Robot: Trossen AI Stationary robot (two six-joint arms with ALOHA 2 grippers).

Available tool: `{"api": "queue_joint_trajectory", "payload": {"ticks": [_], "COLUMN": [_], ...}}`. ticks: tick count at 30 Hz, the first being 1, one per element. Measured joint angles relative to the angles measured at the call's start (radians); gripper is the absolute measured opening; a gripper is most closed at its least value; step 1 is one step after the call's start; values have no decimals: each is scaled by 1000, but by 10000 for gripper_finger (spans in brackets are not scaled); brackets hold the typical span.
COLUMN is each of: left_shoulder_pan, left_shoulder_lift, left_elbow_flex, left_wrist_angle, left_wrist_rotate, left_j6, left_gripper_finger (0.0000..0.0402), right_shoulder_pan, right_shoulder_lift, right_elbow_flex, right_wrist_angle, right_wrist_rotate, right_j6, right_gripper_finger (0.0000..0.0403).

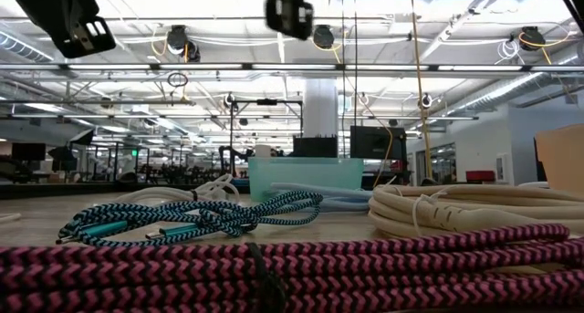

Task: Pick & Place USB Port
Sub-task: Put the pink charger cable into the blue bin

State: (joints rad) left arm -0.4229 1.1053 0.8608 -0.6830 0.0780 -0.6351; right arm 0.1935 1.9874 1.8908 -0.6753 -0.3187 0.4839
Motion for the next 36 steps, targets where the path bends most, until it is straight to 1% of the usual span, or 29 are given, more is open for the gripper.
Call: {"api": "queue_joint_trajectory", "payload": {"ticks": [4,7,10,12,15,17,21,24,27,30,32,36], "left_shoulder_pan": [1,0,0,0,5,12,29,39,48,61,73,101], "left_shoulder_lift": [0,0,0,1,1,1,1,1,1,1,1,1], "left_elbow_flex": [0,0,0,0,0,0,0,0,0,0,0,0], "left_wrist_angle": [0,-2,-2,-2,-2,-2,-2,-2,-2,-2,-2,-8], "left_wrist_rotate": [0,0,0,-1,-8,-9,-12,-21,-27,-27,-22,16], "left_j6": [-29,-41,-35,-21,0,9,6,5,5,5,9,20], "left_gripper_finger": [5,4,12,13,5,3,12,13,4,5,10,4], "right_shoulder_pan": [13,39,76,100,130,147,160,177,218,260,282,319], "right_shoulder_lift": [-27,-42,-43,-41,-28,-22,-21,-21,-21,-21,-21,-21], "right_elbow_flex": [0,-1,0,-1,-1,-21,-118,-214,-308,-382,-412,-454], "right_wrist_angle": [-194,-348,-412,-420,-381,-315,-117,13,152,242,272,378], "right_wrist_rotate": [-12,-79,-101,-76,14,57,53,10,-28,-28,-13,102], "right_j6": [-26,-56,-105,-132,-159,-168,-133,-73,-10,9,15,36], "right_gripper_finger": [0,0,0,0,0,0,17,49,91,131,152,180]}}
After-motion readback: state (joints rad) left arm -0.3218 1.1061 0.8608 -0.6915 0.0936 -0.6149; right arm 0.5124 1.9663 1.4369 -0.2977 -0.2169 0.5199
